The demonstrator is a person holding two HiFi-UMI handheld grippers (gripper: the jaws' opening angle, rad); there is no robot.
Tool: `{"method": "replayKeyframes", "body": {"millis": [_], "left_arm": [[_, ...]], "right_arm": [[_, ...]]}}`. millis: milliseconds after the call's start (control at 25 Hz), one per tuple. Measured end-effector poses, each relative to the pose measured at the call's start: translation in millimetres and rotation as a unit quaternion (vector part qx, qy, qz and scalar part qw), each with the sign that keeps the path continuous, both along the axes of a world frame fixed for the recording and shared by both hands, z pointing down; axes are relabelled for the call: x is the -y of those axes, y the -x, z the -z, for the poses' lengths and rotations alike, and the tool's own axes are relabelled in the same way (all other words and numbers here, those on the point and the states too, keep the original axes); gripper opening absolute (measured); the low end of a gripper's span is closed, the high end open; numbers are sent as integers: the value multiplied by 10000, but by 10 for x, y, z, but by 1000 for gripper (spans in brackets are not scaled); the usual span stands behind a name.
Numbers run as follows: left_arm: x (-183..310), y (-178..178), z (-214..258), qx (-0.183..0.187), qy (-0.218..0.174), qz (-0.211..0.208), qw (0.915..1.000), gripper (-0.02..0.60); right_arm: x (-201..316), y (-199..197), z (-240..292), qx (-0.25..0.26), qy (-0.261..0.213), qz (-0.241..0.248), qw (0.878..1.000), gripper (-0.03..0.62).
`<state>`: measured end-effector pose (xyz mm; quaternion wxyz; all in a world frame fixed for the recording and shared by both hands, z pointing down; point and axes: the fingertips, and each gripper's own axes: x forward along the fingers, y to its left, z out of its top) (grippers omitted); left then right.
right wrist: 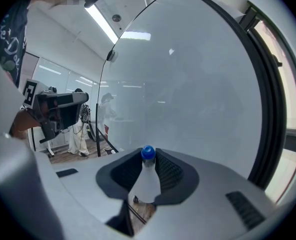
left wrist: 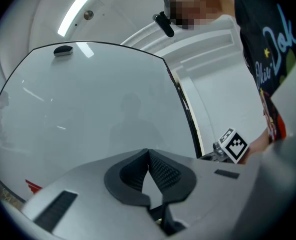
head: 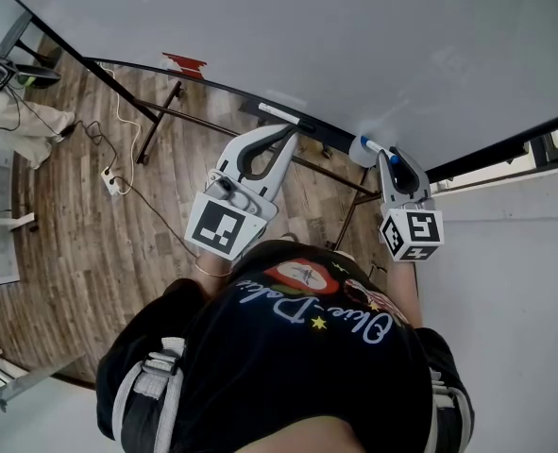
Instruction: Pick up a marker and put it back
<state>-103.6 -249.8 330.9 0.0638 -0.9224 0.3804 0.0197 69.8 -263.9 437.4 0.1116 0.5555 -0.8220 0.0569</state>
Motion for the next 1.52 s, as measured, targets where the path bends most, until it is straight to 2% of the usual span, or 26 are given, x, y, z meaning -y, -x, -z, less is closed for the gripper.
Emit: {"method": "replayKeyframes", "body": {"millis": [600, 1000, 1520], "left_arm": [[-30, -16, 16, 5, 1, 0, 10000, 3], [-70, -41, 14, 24, 5, -20, 10000, 3], [-74, -79, -22, 47, 49, -40, 10000, 3]], "right_arm": [[-17, -6, 75, 47, -92, 28, 9999, 101], [-89, -61, 407, 290, -524, -70, 9982, 100], [-181, -104, 753, 643, -947, -90, 9934, 15]]}}
